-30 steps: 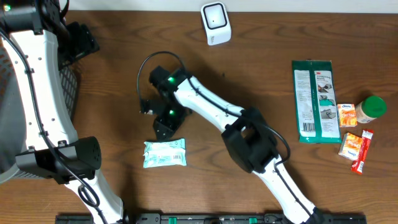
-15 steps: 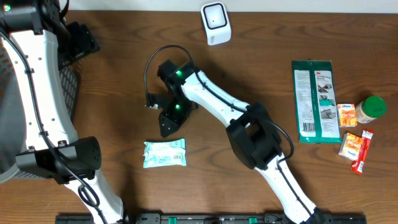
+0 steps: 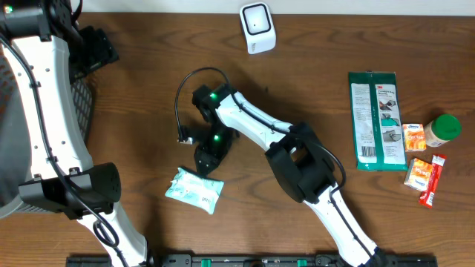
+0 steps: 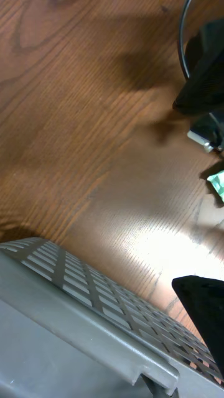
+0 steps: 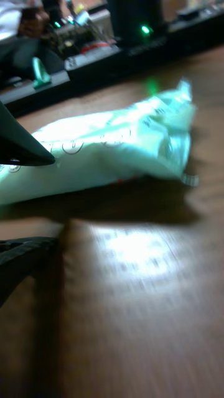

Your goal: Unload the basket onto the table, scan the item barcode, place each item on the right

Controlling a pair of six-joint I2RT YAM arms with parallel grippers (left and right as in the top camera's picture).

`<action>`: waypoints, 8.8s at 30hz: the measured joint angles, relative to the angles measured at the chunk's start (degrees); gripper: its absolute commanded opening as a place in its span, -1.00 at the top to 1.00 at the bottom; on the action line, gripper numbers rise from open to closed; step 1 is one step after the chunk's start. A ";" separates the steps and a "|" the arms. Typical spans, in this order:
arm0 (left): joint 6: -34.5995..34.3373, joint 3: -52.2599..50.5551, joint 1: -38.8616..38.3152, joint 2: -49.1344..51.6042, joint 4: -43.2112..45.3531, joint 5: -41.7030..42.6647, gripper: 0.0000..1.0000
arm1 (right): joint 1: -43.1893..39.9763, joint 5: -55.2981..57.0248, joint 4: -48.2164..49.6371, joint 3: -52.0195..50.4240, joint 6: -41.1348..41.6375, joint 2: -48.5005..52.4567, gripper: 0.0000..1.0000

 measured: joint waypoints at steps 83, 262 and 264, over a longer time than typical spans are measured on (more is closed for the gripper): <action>0.00 0.00 0.00 0.00 0.00 0.02 -0.65 | 12.85 -6.91 -2.40 -5.11 -8.63 0.09 0.42; 0.00 0.00 0.00 0.00 0.00 0.02 -0.64 | -13.94 69.64 55.08 24.59 -19.21 11.63 0.98; 0.00 0.00 0.00 0.00 0.00 0.00 -0.65 | -13.94 69.64 54.90 24.61 -16.79 11.63 0.98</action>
